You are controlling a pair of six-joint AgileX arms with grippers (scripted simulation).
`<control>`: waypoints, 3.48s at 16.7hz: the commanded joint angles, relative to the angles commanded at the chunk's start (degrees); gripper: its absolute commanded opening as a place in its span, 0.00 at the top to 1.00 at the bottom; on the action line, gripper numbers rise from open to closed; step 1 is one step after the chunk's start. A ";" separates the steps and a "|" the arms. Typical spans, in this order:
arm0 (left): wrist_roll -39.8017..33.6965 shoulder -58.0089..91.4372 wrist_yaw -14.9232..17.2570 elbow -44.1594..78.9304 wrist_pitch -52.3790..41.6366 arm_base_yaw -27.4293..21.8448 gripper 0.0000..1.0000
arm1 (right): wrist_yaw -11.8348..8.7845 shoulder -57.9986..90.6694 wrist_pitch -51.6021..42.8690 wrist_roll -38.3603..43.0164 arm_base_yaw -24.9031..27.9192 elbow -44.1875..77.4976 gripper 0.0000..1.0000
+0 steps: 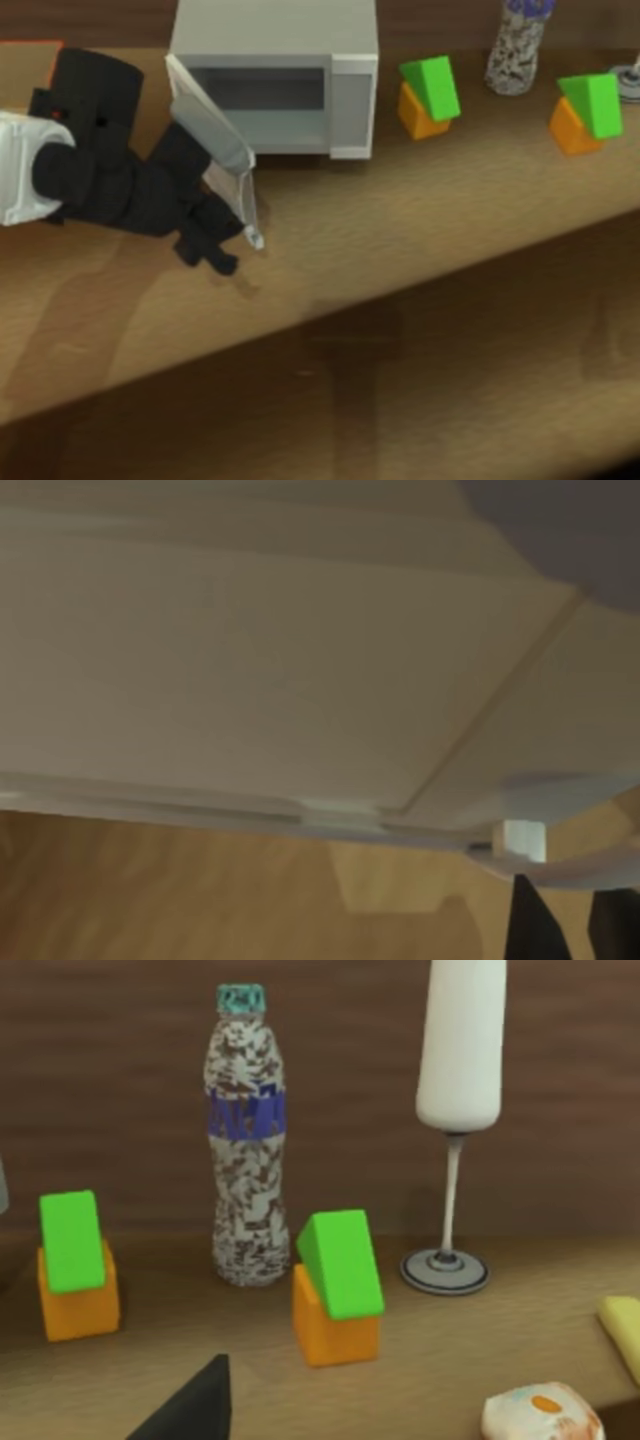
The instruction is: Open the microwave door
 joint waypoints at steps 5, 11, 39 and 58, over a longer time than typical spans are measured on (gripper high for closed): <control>-0.22 -0.02 0.33 -0.30 -0.06 -0.31 1.00 | 0.00 0.00 0.00 0.00 0.00 0.00 0.00; 3.46 -0.06 2.15 0.30 -1.65 1.43 1.00 | 0.00 0.00 0.00 0.00 0.00 0.00 0.00; 3.87 0.02 2.34 0.30 -1.92 1.63 0.85 | 0.00 0.00 0.00 0.00 0.00 0.00 0.00; 3.87 0.02 2.34 0.30 -1.92 1.63 0.00 | 0.00 0.00 0.00 0.00 0.00 0.00 0.00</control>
